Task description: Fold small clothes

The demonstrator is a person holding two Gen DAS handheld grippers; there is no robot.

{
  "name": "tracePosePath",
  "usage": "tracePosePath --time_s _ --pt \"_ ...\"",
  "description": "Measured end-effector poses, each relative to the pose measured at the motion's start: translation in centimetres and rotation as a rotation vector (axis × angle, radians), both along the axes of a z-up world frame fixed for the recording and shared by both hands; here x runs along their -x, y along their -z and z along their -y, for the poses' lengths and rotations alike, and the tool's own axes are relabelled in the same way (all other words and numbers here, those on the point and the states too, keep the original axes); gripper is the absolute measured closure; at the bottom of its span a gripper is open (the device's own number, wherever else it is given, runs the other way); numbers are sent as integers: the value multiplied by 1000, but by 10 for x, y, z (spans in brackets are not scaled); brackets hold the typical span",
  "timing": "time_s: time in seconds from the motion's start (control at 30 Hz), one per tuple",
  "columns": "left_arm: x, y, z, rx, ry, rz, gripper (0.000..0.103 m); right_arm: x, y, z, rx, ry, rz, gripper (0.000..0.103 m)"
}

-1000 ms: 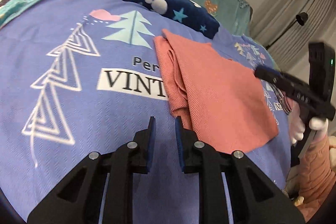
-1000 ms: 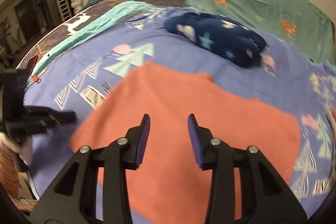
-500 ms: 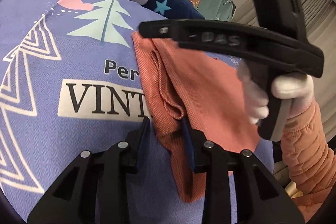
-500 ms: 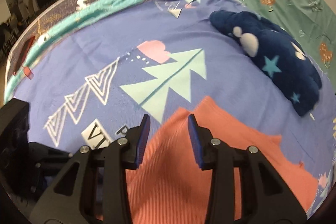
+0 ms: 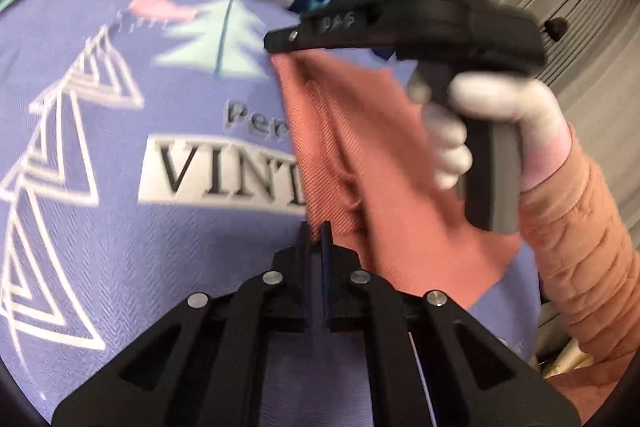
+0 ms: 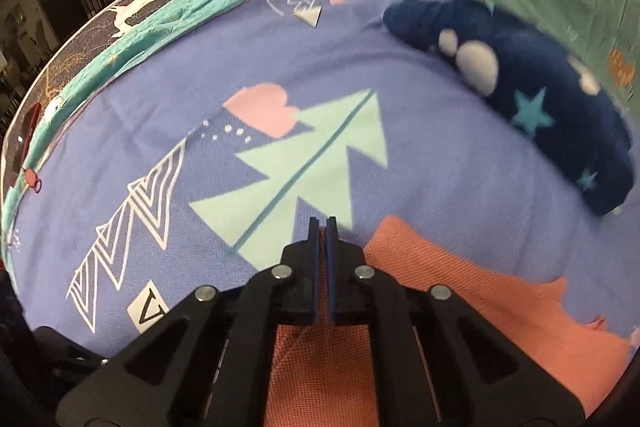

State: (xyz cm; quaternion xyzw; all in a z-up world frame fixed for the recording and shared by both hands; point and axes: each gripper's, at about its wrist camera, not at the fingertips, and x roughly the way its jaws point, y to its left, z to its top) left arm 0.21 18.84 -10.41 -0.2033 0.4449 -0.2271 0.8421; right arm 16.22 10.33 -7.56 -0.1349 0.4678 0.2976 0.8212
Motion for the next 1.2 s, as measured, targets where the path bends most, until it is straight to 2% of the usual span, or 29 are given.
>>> tracePosePath --time_s 0.07,0.13,0.2,0.27,0.33,0.37,0.43,0.47,0.53,0.67,0.73,0.8,0.83,0.9,0.93,0.97,1.0,1.03,1.07,1.1,1.13,1.2 --pt "5 -3 -5 14 -6 2 98 2 -2 8 -21 30 19 85" --pt "10 -5 -9 18 -13 5 98 9 -16 22 -65 46 52 82" --pt "17 -6 -16 55 -21 -1 95 13 -29 33 -77 44 82 76" --pt "25 -11 -17 107 -3 19 93 14 -36 45 -68 52 92 76" --pt "30 -18 -9 156 43 42 89 10 -34 56 -75 70 54 76" --pt "32 -20 -2 177 79 48 84 8 -31 58 -78 81 35 75" --pt "31 -23 9 135 103 53 69 4 -22 61 -78 105 5 75" --pt "31 -22 16 81 105 51 67 4 -18 61 -82 106 -7 75" --pt "31 -19 20 72 120 38 67 4 -12 57 -100 97 -39 71" --pt "38 -22 24 141 188 46 68 7 -7 43 -92 57 -49 54" --pt "41 -31 26 195 224 80 68 6 -3 36 -76 38 -58 52" --pt "38 -32 28 182 219 85 68 4 2 28 -50 37 -63 50" --pt "37 -32 27 179 215 83 68 3 4 26 -41 38 -63 52" --pt "33 -30 27 180 216 81 68 2 7 21 -5 45 -40 67" --pt "31 -28 30 166 219 74 68 2 8 19 15 46 -25 70" --pt "33 -26 31 153 224 62 68 2 8 18 16 44 -19 78" --pt "34 -20 33 132 237 36 68 2 8 18 12 44 -14 83" --pt "31 -10 38 102 250 -16 69 2 6 18 2 44 -13 94" --pt "28 -5 38 86 249 -32 84 1 3 18 -15 45 -12 98" --pt "28 -5 37 74 247 -45 95 2 -1 19 -27 49 0 99" --pt "29 -6 32 73 251 -80 98 6 -9 19 -47 47 27 100" --pt "35 -11 27 36 253 -87 100 9 -19 20 -82 36 63 103"
